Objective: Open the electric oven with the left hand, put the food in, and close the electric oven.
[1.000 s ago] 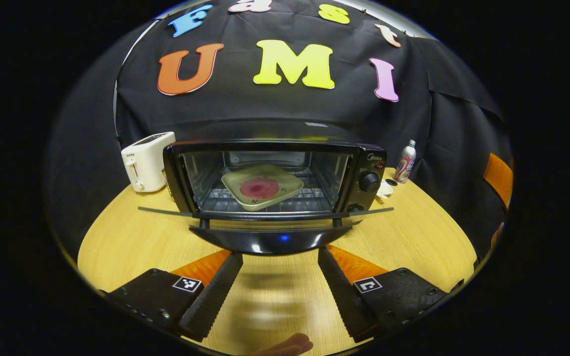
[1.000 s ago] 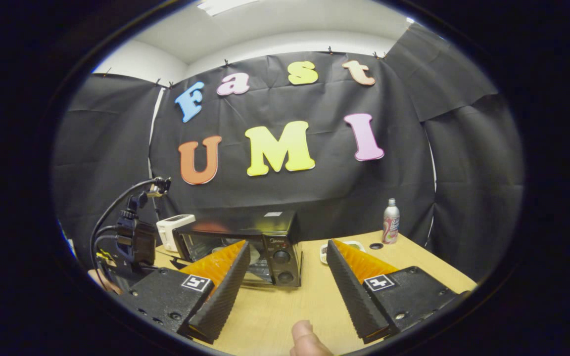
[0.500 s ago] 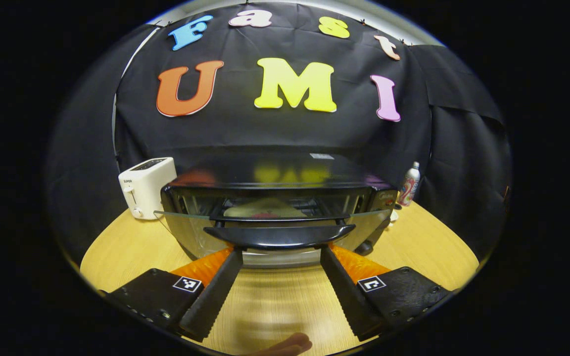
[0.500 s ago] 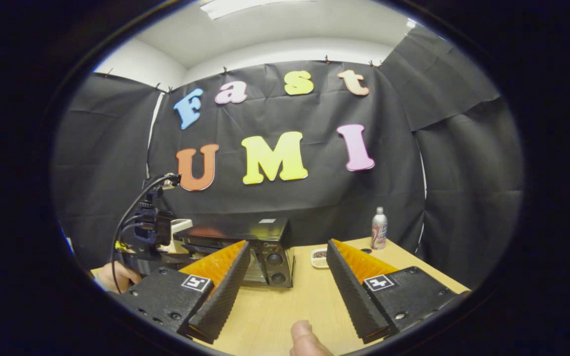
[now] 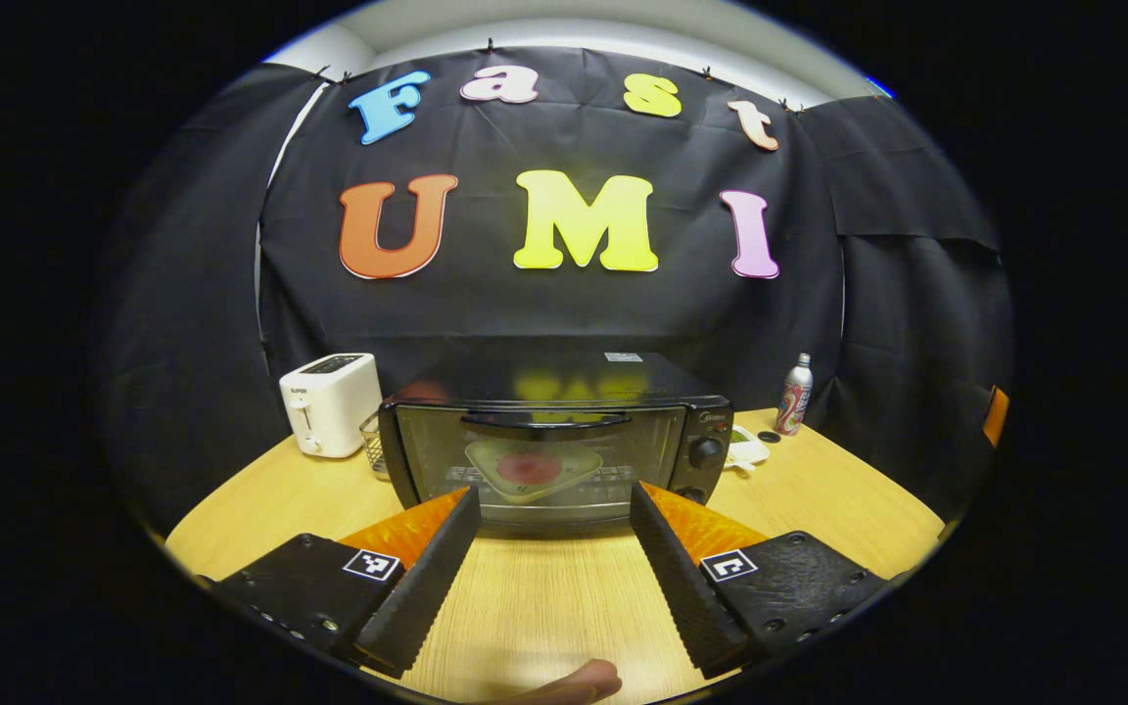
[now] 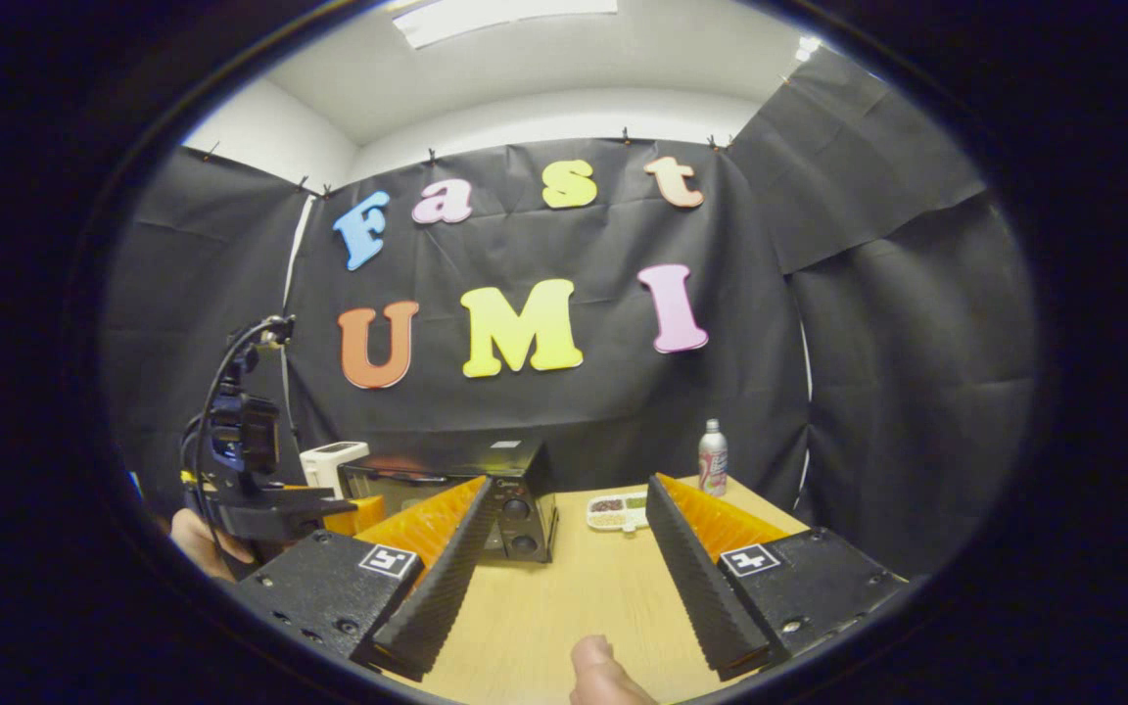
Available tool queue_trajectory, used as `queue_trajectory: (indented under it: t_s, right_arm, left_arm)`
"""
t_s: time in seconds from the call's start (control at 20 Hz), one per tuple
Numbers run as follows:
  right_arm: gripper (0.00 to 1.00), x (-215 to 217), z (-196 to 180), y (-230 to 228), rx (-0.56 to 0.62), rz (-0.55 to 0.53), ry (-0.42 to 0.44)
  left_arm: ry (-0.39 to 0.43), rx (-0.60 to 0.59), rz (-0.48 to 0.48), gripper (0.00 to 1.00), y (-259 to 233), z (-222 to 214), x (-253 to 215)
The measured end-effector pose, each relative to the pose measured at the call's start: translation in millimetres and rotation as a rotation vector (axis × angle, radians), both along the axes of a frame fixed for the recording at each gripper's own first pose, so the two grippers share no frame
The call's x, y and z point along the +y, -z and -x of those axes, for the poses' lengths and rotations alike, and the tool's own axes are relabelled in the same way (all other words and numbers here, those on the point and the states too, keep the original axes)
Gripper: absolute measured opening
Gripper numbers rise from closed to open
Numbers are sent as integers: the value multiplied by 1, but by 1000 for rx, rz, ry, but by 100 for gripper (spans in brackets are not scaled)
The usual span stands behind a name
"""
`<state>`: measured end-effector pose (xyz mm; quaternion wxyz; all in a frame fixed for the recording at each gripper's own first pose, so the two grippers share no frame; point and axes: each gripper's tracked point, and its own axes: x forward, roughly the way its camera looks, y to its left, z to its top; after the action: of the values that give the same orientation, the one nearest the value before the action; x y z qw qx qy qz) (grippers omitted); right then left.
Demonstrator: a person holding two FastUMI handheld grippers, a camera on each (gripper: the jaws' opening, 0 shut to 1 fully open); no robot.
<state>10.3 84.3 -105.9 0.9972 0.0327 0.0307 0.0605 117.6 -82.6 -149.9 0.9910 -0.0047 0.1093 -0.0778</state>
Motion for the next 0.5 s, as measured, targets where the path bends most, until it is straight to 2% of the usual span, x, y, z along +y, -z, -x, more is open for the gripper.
queue_trajectory:
  t_s: [0.25, 0.3, 0.5]
  right_arm:
    - [94, -29, 27, -34, -54, -3, 102]
    - [97, -33, 33, -39, -55, 4, 115]
    - [95, -31, 60, -60, -75, 24, 86]
  left_arm:
    - [-57, -31, -1, 96, -35, 54, 2]
    - [-62, -41, 7, 96, -45, 67, 3]
    - [-65, -126, 47, 95, -90, 117, 3]
